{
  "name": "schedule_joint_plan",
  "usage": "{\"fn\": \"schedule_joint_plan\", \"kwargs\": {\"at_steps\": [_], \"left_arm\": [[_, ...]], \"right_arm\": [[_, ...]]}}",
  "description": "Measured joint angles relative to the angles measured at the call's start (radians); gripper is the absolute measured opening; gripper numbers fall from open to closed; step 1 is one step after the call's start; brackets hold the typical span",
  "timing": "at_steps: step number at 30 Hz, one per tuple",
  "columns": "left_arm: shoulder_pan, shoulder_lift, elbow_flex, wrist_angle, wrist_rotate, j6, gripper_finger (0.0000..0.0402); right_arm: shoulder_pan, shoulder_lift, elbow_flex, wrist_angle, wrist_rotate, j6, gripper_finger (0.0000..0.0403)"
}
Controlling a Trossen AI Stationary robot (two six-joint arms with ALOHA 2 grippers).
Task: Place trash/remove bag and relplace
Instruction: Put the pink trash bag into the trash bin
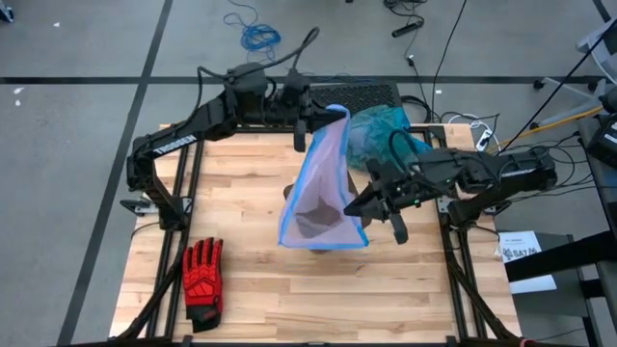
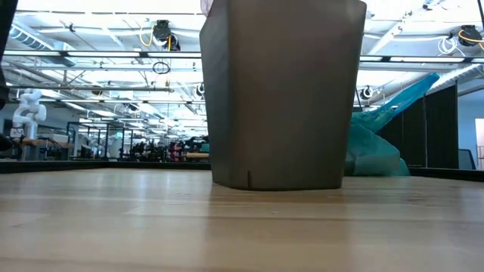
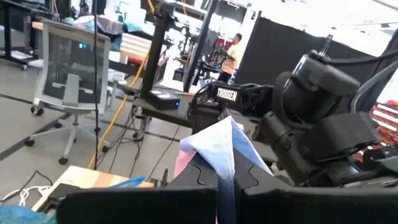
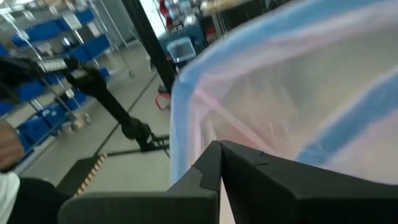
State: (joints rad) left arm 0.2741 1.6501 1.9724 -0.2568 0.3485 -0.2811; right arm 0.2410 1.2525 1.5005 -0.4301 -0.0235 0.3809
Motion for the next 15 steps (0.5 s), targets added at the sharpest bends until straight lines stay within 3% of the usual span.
{"fn": "schedule_joint_plan", "kwargs": {"at_steps": [6, 11, 15], "left_arm": [[0.015, 0.0, 0.0, -0.023, 0.005, 0.002, 0.0], [0.014, 0.005, 0.0, -0.023, -0.006, 0.002, 0.0], [0.015, 0.011, 0.0, 0.039, -0.01, 0.001, 0.0]], "right_arm": [[-0.006, 0.048, 0.0, 0.061, 0.0, -0.007, 0.0], [-0.012, 0.106, 0.0, -0.045, 0.005, 0.031, 0.0], [-0.014, 0.129, 0.0, -0.16, 0.077, 0.071, 0.0]]}}
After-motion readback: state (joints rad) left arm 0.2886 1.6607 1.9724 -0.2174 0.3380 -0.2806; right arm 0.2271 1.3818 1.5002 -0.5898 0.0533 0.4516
